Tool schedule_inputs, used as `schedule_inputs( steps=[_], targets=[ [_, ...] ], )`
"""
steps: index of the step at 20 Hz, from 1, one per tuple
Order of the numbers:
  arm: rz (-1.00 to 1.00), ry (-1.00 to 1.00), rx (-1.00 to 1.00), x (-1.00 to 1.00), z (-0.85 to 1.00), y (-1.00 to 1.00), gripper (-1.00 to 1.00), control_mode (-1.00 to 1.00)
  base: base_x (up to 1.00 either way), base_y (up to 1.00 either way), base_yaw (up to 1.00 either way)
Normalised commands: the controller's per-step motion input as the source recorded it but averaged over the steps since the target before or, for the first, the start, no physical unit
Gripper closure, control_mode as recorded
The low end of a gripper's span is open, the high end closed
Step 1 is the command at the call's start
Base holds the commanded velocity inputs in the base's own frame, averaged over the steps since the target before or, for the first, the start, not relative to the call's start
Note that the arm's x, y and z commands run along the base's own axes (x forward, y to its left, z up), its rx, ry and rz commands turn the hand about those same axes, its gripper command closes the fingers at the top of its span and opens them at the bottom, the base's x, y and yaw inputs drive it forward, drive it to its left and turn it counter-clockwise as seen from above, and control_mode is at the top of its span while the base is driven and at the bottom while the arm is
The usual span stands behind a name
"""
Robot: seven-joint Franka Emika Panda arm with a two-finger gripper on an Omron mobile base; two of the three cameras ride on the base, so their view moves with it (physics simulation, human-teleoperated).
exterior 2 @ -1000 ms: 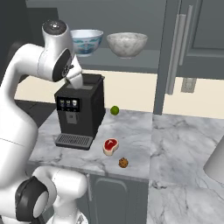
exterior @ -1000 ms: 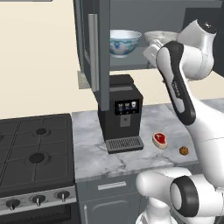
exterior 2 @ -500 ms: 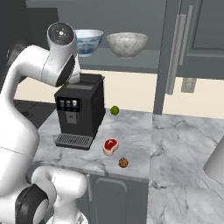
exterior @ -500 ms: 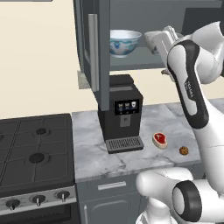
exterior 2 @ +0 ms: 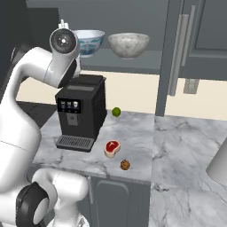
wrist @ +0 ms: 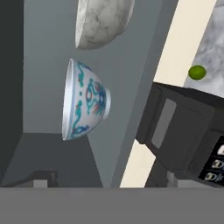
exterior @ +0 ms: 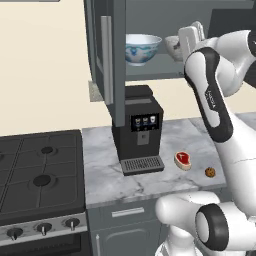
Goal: Pick both bowls and place them on the counter. Then place the steak in one bowl and place the cookie dough ball in the other bowl.
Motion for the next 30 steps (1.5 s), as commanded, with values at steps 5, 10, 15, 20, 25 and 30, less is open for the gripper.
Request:
schedule_inputs(
  steps=[5, 10, 15, 20, 25, 30],
  targets=[
    [-0.08, 0.00, 0.03, 0.52, 0.11, 0.00, -1.00, -1.00, 0.00, 0.00, 0.00],
    [0.04, 0.06, 0.10, 0.56, 0.05, 0.00, -1.00, -1.00, 0.00, 0.00, 0.00],
    [0.18, 0.07, 0.17, 0.47, 0.03, 0.00, -1.00, -1.00, 0.00, 0.00, 0.00],
    [0.09, 0.02, 0.04, 0.50, 0.05, 0.02, -1.00, -1.00, 0.00, 0.00, 0.00],
    [0.00, 0.00, -0.06, 0.42, 0.00, 0.10, -1.00, -1.00, 0.00, 0.00, 0.00],
    [0.00, 0.01, -0.03, 0.43, 0.00, 0.15, -1.00, -1.00, 0.00, 0.00, 0.00]
  ],
)
